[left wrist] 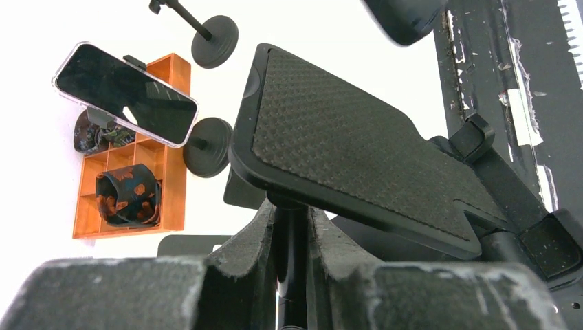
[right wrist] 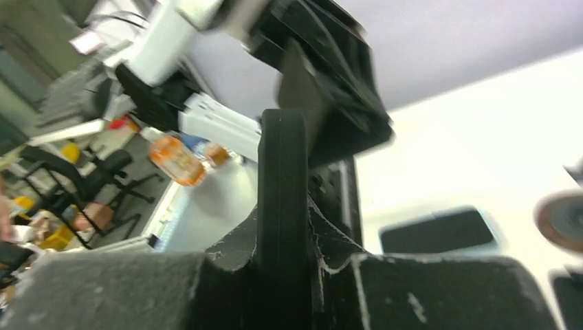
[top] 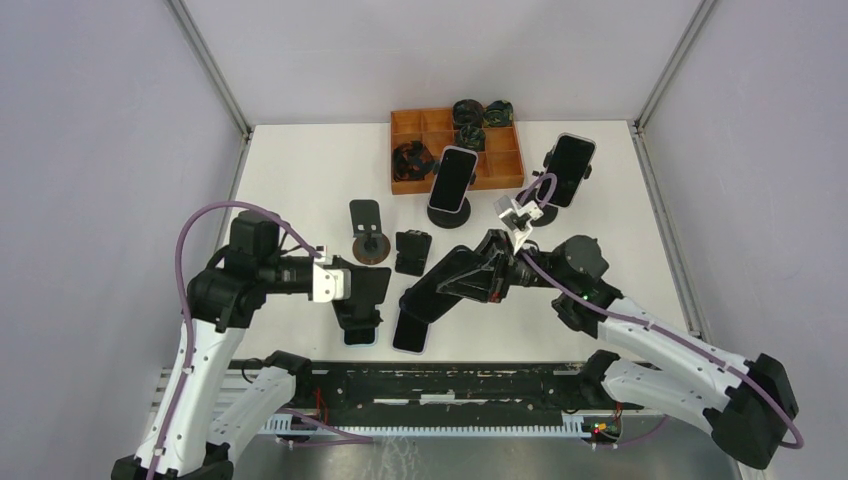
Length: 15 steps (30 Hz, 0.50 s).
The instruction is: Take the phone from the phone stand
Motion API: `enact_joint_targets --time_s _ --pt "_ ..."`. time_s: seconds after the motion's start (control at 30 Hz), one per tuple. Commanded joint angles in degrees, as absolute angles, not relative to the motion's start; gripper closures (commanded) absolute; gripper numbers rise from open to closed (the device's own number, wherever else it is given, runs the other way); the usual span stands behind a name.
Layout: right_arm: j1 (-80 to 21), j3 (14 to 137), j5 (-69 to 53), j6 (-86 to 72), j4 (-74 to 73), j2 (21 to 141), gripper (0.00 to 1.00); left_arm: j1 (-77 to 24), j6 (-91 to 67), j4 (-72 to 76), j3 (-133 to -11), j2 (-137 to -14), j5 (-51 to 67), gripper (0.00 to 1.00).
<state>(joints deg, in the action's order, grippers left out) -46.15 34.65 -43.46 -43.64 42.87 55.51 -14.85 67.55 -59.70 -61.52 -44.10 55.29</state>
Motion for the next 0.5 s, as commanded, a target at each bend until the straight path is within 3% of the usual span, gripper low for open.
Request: enact_joint_targets --time_s 0.0,0.1,0.3,0.47 --pt "-43.0 38.3 -41.3 -27.9 10.9 52.3 1.00 -14.7 70.2 -58.9 -63.5 -44.0 55.4 0.98" --pt "-42.5 36.5 -38.1 -23.2 0.2 53.5 1.00 -14.7 70.1 -59.0 -64.4 -44.4 55.7 0.98" --pt "-41.8 28.4 -37.9 -22.6 1.3 59.7 1.00 -14.7 69.6 -59.0 -65.1 -44.3 56.8 0.98" --pt "-41.6 30.4 -39.7 -20.4 1.6 69.5 1.00 -14.7 69.1 -58.9 -65.2 -43.5 57.0 0.98"
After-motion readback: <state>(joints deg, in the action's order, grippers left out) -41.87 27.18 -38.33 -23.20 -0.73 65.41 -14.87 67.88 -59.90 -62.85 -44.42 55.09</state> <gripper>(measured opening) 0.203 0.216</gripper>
